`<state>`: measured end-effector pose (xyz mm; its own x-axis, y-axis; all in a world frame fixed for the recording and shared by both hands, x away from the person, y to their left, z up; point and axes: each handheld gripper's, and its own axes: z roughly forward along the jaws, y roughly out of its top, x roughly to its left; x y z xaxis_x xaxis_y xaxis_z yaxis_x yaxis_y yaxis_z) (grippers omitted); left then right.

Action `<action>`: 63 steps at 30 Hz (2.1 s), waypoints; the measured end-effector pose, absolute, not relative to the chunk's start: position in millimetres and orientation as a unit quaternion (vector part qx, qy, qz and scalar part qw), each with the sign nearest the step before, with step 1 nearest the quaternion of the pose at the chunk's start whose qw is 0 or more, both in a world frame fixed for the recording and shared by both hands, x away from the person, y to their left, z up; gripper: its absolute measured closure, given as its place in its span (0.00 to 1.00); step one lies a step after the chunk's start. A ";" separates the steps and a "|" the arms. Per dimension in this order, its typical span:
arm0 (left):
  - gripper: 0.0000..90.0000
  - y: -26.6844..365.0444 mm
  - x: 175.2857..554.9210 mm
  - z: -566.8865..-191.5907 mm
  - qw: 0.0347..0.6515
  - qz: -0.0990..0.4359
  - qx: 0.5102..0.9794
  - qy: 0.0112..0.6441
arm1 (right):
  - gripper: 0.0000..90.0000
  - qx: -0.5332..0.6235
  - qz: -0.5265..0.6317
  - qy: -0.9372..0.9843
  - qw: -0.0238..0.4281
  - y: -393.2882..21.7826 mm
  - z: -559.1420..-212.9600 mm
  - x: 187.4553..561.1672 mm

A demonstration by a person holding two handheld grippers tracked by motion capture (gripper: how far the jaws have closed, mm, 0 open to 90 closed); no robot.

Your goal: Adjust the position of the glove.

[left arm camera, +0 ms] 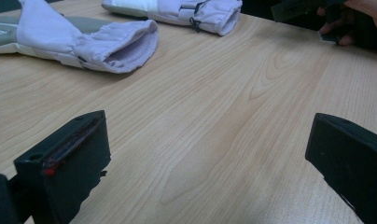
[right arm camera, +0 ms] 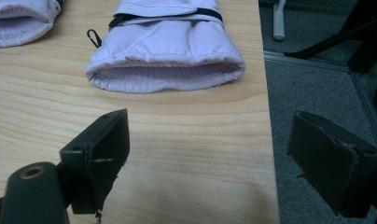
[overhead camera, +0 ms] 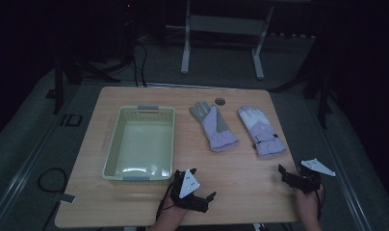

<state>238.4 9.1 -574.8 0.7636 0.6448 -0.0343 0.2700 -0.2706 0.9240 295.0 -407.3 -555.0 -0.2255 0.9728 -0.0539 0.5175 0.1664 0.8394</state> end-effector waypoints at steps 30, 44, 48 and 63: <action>0.00 9.3 238.6 -574.7 0.527 0.175 0.778 0.293 | 0.16 0.493 0.407 0.726 0.253 -377.1 -517.2 339.2; 0.00 8.8 238.5 -574.8 0.528 0.175 0.778 0.293 | 0.13 0.458 0.450 0.731 0.232 -333.4 -499.9 376.5; 0.00 9.0 238.5 -574.7 0.528 0.175 0.778 0.292 | 0.16 0.451 0.458 0.732 0.226 -319.4 -498.1 387.5; 0.00 8.9 238.2 -574.8 0.530 0.172 0.779 0.289 | 0.21 0.422 0.450 0.758 0.210 -266.1 -497.8 423.9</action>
